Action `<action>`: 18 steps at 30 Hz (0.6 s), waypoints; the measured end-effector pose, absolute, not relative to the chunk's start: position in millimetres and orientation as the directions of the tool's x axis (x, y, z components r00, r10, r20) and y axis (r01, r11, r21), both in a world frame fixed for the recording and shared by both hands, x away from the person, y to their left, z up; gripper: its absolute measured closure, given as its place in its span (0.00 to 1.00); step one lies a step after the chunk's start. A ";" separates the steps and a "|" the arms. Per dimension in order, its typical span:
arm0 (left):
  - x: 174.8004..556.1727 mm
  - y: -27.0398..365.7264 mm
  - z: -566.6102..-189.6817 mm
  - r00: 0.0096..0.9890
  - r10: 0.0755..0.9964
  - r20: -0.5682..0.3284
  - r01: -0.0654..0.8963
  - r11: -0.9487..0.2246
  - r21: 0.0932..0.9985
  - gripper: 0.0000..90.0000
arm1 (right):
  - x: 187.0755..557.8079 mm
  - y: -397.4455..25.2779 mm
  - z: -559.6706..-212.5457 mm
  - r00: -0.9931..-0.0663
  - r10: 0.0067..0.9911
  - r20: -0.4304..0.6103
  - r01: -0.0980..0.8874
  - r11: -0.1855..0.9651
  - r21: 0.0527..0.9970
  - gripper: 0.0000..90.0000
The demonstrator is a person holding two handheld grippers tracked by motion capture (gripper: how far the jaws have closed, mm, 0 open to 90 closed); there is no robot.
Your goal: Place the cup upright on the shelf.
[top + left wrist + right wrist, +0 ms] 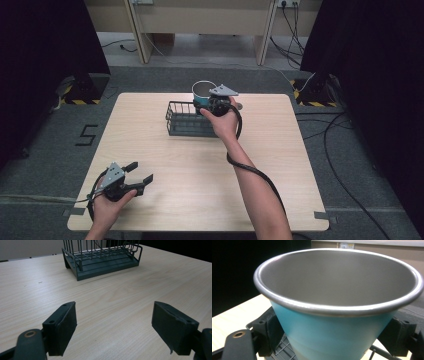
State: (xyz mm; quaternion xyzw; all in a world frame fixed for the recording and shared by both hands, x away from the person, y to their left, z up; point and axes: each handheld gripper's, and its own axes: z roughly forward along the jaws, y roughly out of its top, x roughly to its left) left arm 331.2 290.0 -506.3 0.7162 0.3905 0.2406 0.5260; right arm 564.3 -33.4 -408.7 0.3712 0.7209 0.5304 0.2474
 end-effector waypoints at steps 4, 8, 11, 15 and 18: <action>331.1 290.3 -506.1 0.580 0.812 -0.067 0.305 -0.140 0.942 0.22 | 568.4 -29.6 -415.0 -0.597 0.801 0.036 0.292 0.175 0.940 0.20; 331.3 290.3 -506.3 0.580 0.812 -0.068 0.306 -0.141 0.941 0.22 | 570.3 -27.7 -417.4 -0.597 0.801 0.039 0.300 0.178 0.937 0.20; 331.3 290.3 -506.3 0.581 0.811 -0.068 0.307 -0.140 0.941 0.22 | 572.6 -24.4 -422.7 -0.593 0.805 0.040 0.316 0.187 0.930 0.20; 331.0 290.4 -506.1 0.581 0.811 -0.069 0.306 -0.139 0.942 0.22 | 574.4 -22.0 -428.0 -0.592 0.805 0.047 0.337 0.194 0.922 0.20; 331.1 290.8 -506.0 0.582 0.810 -0.067 0.305 -0.141 0.942 0.22 | 575.6 -19.6 -432.8 -0.589 0.807 0.049 0.349 0.199 0.916 0.20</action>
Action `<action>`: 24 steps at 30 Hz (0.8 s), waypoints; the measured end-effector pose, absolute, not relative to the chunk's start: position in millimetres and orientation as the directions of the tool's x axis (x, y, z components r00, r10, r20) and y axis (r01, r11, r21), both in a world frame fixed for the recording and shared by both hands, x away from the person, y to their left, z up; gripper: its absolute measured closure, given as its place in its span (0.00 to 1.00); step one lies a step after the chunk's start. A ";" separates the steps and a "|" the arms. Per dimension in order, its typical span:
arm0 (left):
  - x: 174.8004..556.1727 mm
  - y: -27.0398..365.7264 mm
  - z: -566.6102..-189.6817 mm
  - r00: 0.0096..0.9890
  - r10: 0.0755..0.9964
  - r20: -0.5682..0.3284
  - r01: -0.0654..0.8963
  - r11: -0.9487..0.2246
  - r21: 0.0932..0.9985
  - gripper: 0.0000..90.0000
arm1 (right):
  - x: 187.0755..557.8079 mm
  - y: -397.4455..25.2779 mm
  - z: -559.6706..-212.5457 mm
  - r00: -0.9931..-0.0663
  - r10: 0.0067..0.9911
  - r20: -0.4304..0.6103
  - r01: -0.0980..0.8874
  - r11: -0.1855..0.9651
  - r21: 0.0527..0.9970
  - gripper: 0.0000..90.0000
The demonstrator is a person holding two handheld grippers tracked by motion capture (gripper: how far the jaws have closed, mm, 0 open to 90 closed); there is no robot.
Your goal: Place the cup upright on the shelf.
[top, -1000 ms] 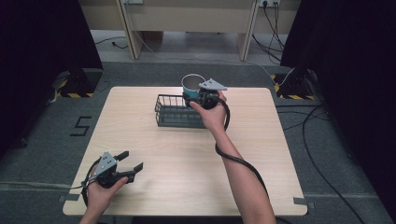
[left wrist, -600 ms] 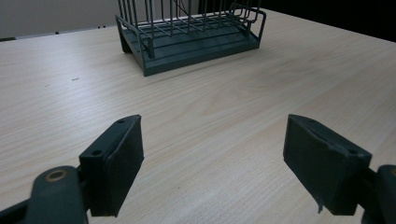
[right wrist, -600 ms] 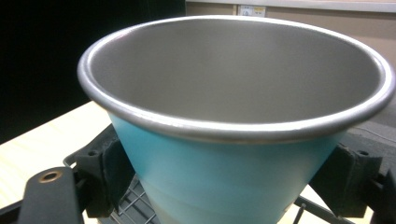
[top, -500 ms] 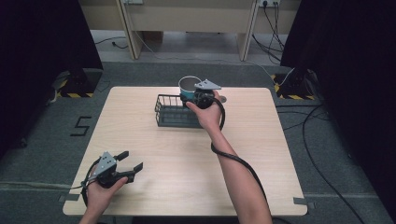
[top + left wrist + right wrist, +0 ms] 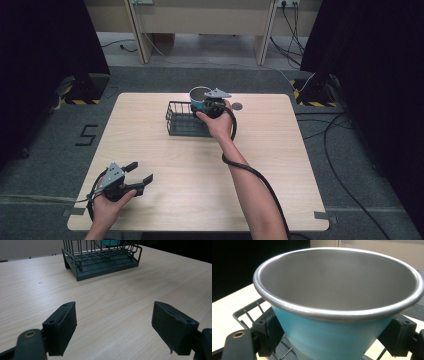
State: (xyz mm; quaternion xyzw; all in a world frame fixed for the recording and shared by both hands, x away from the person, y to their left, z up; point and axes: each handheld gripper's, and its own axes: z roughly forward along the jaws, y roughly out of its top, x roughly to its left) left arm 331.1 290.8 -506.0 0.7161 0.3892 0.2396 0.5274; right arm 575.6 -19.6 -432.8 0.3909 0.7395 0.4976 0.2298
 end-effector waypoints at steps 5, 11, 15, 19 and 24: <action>331.1 291.1 -506.0 0.582 0.810 -0.068 0.305 -0.140 0.942 0.22 | 576.4 -16.7 -437.3 -0.588 0.808 0.040 0.355 0.213 0.910 0.20; 331.1 291.0 -505.9 0.582 0.810 -0.068 0.304 -0.139 0.942 0.22 | 575.7 -14.3 -439.2 -0.593 0.805 0.026 0.361 0.236 0.902 0.20; 331.1 290.9 -506.0 0.583 0.810 -0.068 0.306 -0.141 0.942 0.22 | 575.2 -12.3 -442.7 -0.593 0.805 0.023 0.375 0.252 0.892 0.18; 331.2 291.2 -506.1 0.582 0.811 -0.068 0.306 -0.141 0.942 0.22 | 573.8 -10.9 -443.1 -0.589 0.807 0.030 0.380 0.244 0.892 0.17; 331.1 291.0 -506.1 0.583 0.810 -0.067 0.305 -0.141 0.942 0.22 | 570.4 -12.1 -441.8 -0.587 0.809 0.035 0.389 0.243 0.888 0.17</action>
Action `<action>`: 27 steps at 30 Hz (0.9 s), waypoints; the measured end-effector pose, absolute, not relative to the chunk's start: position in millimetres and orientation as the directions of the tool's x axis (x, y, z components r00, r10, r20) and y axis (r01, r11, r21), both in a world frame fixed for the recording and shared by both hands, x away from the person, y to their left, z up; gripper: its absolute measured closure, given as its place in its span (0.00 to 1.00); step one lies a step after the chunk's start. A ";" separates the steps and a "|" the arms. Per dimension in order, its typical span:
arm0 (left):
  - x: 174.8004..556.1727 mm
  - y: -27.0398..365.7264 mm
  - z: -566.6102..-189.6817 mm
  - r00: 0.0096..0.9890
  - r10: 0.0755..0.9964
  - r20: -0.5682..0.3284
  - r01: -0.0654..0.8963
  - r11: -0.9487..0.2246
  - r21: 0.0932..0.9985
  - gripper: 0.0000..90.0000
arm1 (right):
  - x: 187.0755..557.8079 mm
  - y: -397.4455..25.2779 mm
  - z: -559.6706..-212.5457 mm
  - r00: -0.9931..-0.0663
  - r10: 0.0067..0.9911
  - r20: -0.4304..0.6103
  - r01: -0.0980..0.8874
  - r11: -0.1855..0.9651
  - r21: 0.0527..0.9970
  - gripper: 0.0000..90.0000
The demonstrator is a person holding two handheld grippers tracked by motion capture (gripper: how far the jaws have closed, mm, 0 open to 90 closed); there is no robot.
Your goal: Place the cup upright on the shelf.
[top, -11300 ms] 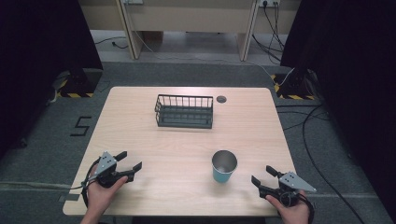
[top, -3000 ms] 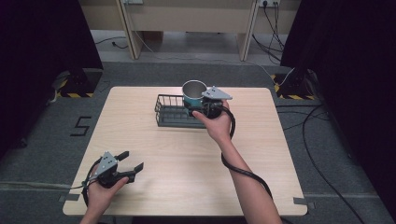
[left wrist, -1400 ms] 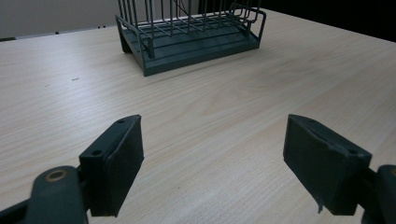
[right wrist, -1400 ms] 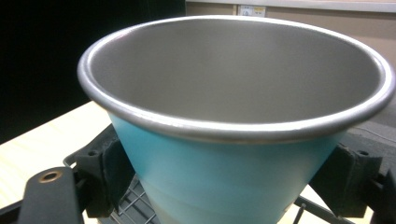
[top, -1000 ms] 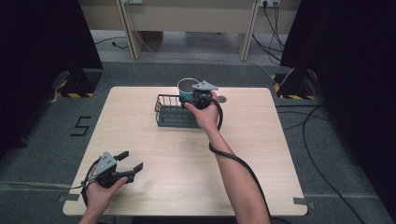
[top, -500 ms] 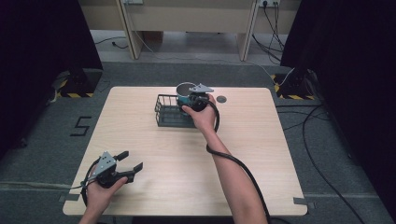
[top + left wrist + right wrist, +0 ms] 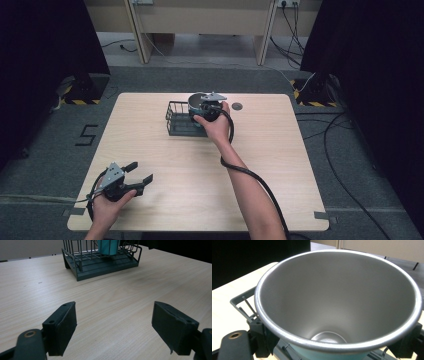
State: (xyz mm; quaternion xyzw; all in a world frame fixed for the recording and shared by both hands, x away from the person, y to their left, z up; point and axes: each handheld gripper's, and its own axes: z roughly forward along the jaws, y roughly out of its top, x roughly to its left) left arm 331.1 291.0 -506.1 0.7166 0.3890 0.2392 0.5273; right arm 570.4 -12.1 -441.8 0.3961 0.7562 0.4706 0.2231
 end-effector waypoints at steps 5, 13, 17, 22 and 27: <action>331.3 290.5 -506.1 0.583 0.810 -0.067 0.306 -0.142 0.942 0.22 | 566.3 -15.2 -441.5 -0.581 0.812 0.044 0.394 0.234 0.889 0.17; 331.6 289.7 -506.3 0.583 0.810 -0.065 0.306 -0.145 0.941 0.22 | 555.9 -21.2 -438.0 -0.583 0.811 0.046 0.386 0.226 0.894 0.17; 331.5 289.8 -506.3 0.583 0.810 -0.066 0.307 -0.145 0.941 0.22 | 549.3 -24.9 -435.1 -0.590 0.806 0.042 0.383 0.234 0.894 0.17; 331.7 289.5 -506.4 0.584 0.809 -0.065 0.306 -0.145 0.941 0.22 | 543.5 -28.6 -432.2 -0.595 0.803 0.029 0.372 0.243 0.896 0.17; 331.7 289.4 -506.3 0.583 0.810 -0.064 0.306 -0.146 0.941 0.22 | 535.2 -34.4 -428.7 -0.597 0.802 0.021 0.363 0.247 0.898 0.17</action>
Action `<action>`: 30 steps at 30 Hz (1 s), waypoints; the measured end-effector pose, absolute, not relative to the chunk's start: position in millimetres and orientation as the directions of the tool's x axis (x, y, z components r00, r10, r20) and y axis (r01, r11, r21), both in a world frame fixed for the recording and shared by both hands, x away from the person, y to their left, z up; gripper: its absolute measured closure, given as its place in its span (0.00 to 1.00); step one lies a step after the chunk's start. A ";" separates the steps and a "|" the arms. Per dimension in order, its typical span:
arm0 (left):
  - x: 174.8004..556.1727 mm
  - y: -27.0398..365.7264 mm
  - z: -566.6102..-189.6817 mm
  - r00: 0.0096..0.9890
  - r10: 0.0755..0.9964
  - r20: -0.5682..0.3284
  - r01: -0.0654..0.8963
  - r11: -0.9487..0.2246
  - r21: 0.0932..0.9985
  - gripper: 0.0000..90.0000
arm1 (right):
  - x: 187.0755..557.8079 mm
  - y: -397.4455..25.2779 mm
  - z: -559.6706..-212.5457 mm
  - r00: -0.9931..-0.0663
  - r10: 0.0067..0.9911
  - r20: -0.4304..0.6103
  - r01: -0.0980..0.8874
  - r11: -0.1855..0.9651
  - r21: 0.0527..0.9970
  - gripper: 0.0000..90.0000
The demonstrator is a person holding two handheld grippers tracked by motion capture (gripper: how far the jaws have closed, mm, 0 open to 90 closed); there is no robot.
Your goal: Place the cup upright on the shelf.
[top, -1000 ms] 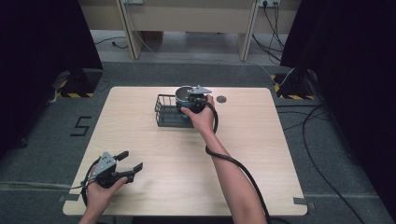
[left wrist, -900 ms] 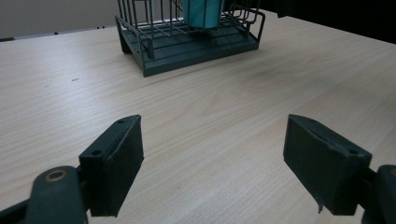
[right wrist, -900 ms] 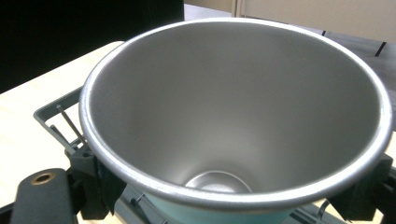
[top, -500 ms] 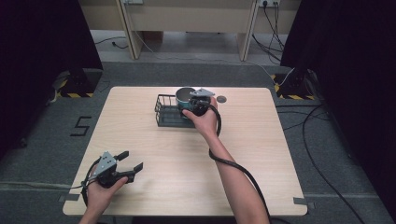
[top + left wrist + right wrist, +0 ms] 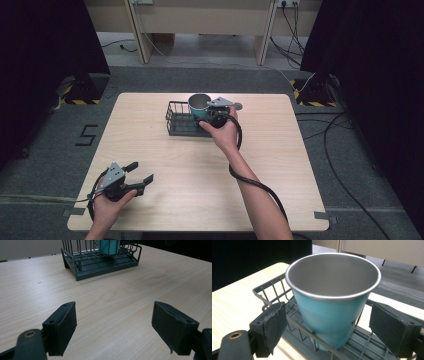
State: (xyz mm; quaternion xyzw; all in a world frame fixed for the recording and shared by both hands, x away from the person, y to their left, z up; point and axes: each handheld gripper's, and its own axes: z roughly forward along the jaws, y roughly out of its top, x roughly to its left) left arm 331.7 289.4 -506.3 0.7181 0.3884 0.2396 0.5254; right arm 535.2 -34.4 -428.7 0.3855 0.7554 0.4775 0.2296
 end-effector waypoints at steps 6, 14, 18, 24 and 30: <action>331.5 289.0 -506.4 0.584 0.810 -0.062 0.305 -0.148 0.941 0.22 | 526.2 -42.1 -427.5 -0.602 0.798 0.016 0.362 0.255 0.897 0.17; 331.7 288.7 -506.7 0.584 0.809 -0.061 0.306 -0.151 0.940 0.22 | 513.4 -50.9 -423.4 -0.608 0.794 0.023 0.362 0.251 0.898 0.17; 331.7 288.4 -506.8 0.585 0.809 -0.059 0.306 -0.152 0.940 0.22 | 507.7 -54.7 -422.8 -0.611 0.791 0.028 0.363 0.249 0.898 0.17; 331.7 288.3 -506.9 0.585 0.809 -0.059 0.307 -0.153 0.939 0.22 | 499.7 -60.0 -421.9 -0.616 0.787 0.033 0.357 0.242 0.902 0.17; 331.7 288.3 -507.1 0.584 0.809 -0.060 0.308 -0.153 0.939 0.22 | 491.8 -65.5 -422.5 -0.623 0.782 0.037 0.355 0.241 0.903 0.17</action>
